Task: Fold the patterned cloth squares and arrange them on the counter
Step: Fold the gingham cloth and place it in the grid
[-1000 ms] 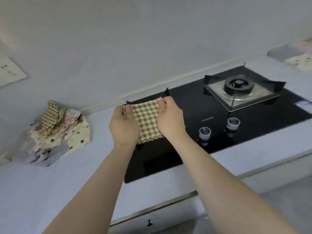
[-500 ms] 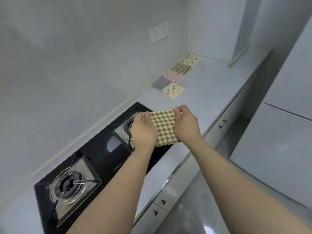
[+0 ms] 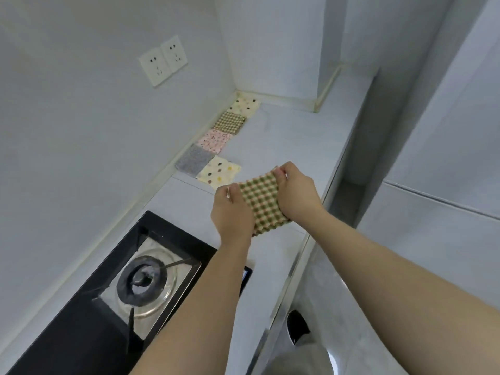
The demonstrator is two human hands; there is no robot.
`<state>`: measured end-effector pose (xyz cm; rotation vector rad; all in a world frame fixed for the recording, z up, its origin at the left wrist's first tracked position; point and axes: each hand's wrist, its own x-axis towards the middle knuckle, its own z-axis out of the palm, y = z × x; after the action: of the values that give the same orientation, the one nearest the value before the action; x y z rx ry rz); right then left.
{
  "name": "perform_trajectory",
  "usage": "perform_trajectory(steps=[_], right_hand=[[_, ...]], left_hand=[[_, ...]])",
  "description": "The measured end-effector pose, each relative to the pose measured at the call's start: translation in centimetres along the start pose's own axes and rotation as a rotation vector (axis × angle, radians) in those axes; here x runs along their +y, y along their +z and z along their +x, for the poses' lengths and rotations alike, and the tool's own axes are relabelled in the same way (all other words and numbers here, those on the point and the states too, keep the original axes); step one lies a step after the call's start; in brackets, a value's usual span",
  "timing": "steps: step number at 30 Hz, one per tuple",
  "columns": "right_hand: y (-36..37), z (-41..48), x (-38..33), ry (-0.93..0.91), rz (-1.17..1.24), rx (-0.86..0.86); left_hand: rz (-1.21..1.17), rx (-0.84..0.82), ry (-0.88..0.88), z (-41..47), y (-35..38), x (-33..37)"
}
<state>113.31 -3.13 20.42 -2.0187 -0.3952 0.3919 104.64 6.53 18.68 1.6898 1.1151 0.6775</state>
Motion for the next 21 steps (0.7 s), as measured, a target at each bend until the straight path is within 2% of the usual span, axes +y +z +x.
perform_trajectory(steps=[5, 10, 14, 17, 21], right_hand=[[-0.2, 8.0, 0.8, 0.033, -0.107, -0.069], [-0.4, 17.4, 1.6, 0.108, -0.142, -0.212], [1.6, 25.1, 2.3, 0.161, -0.220, -0.360], [4.3, 30.9, 2.9, 0.140, -0.212, -0.422], [7.4, 36.5, 4.3, 0.065, -0.256, -0.549]], left_hand=[[0.023, -0.009, -0.121, 5.6, 5.2, 0.5], [-0.081, -0.124, -0.289, 11.1, 9.0, 2.0], [-0.019, -0.195, -0.263, 14.9, 10.3, 1.9], [0.060, -0.172, -0.247, 18.0, 11.9, 1.0], [0.110, -0.084, -0.336, 21.9, 13.9, 0.0]])
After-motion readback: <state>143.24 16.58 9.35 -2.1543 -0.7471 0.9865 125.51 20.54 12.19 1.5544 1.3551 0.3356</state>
